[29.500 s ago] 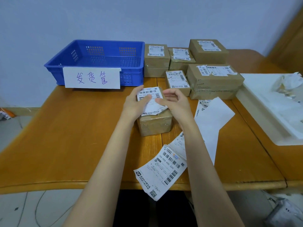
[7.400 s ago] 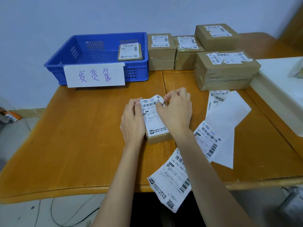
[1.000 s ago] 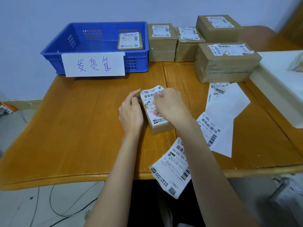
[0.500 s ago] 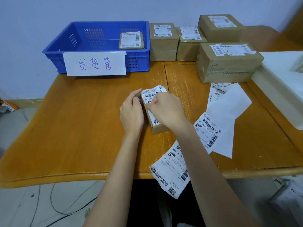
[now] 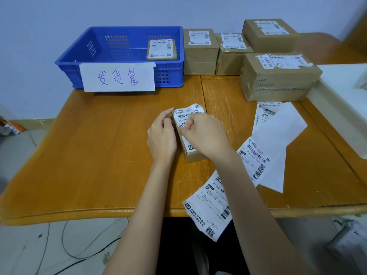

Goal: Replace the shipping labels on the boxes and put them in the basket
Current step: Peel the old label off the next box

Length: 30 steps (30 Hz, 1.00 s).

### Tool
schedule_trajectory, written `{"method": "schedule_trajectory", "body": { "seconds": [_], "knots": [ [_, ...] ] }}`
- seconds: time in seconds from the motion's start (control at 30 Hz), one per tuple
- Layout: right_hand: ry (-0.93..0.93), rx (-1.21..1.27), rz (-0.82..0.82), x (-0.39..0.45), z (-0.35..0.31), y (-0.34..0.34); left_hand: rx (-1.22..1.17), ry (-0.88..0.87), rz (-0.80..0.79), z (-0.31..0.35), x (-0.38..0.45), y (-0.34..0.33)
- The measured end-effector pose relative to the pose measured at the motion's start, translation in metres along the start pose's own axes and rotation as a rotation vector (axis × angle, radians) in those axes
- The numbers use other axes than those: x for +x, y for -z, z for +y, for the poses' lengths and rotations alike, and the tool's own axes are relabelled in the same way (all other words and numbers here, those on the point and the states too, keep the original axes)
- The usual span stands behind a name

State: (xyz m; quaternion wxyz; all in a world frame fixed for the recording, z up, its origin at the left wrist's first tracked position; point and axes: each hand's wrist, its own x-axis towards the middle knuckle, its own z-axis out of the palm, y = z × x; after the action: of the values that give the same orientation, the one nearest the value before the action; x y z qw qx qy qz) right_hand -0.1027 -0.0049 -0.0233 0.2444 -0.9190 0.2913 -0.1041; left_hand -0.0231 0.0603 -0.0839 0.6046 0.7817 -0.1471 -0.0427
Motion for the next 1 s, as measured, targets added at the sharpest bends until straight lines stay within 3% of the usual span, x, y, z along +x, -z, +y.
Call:
{"method": "schedule_trajectory", "body": {
  "seconds": [0.23, 0.37, 0.53, 0.7, 1.0],
  "knots": [
    [0.037, 0.085, 0.021, -0.005, 0.002, 0.002, 0.026, -0.014, -0.019, 0.0, -0.001, 0.001],
    [-0.077, 0.278, -0.015, 0.001, 0.006, 0.009, 0.053, -0.02, -0.013, 0.001, 0.0, 0.001],
    [-0.094, 0.077, -0.054, 0.003, 0.0, 0.003, 0.049, -0.027, -0.017, 0.0, 0.0, 0.002],
    [-0.119, -0.079, 0.044, -0.003, -0.005, -0.001, 0.057, -0.029, -0.009, -0.001, 0.001, 0.001],
    [-0.145, 0.066, 0.106, -0.009, -0.007, -0.01, 0.061, -0.036, -0.027, -0.004, 0.003, -0.001]
  ]
}}
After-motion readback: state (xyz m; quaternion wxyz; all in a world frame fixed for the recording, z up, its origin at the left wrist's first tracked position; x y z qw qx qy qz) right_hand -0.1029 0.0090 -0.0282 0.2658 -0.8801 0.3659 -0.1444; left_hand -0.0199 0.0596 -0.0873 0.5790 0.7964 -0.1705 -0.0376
